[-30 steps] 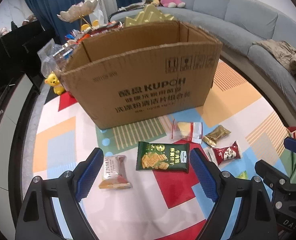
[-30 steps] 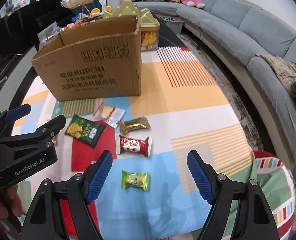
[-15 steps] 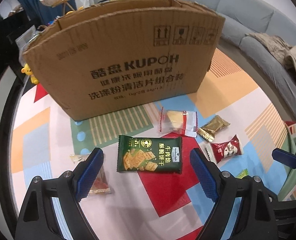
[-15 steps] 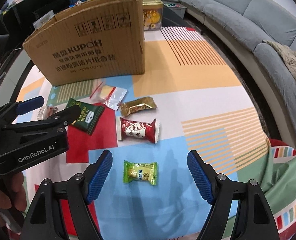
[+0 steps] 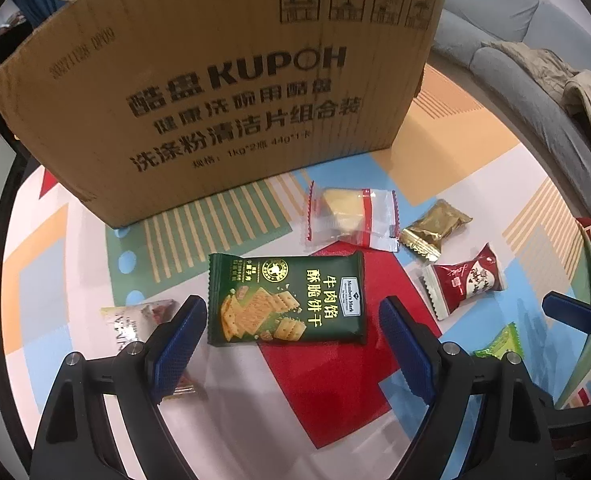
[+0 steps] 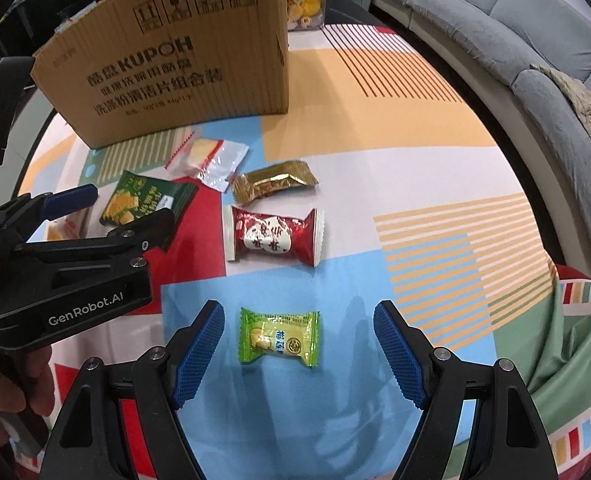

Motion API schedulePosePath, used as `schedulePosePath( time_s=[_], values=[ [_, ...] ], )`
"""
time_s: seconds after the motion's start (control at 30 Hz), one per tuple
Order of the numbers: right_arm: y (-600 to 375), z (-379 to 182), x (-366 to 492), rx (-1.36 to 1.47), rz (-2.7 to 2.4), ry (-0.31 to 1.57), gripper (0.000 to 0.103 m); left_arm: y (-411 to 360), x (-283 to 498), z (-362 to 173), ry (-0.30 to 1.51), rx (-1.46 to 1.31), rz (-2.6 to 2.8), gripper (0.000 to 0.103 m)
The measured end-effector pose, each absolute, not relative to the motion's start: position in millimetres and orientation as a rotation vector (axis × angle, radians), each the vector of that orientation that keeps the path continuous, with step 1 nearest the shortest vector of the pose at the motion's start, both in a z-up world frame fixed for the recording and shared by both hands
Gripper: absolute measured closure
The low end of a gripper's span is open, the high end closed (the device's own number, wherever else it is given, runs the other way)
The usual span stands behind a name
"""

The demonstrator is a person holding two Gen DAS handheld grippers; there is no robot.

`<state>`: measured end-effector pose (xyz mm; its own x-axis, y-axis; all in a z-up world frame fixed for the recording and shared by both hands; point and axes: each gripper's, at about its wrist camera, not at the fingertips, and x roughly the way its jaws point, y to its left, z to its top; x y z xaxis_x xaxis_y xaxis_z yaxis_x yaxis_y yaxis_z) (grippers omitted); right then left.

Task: Organize snacks
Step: 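Grasp the green cracker packet with the left tool while the right tool grasps the green candy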

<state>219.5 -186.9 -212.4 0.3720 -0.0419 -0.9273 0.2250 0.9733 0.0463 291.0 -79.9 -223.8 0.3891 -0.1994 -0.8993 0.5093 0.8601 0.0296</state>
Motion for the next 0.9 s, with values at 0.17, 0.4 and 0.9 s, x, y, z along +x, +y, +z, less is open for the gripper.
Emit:
schedulePosePath(
  time_s=[0.17,0.4,0.9],
  values=[
    [-188,-218,220,0.176,-0.176,1.192,0.025,-82,294,-232,1.094,0.323,-0.467,0.015],
    [-194,-228,220,0.202,-0.174,1.221,0.025,-84,301,-236,1.087,0.332,-0.466,0.015],
    [-182,-221,220,0.161,-0.154,1.197,0.062,-76,299,-236,1.057,0.298,-0.453,0.022]
  ],
)
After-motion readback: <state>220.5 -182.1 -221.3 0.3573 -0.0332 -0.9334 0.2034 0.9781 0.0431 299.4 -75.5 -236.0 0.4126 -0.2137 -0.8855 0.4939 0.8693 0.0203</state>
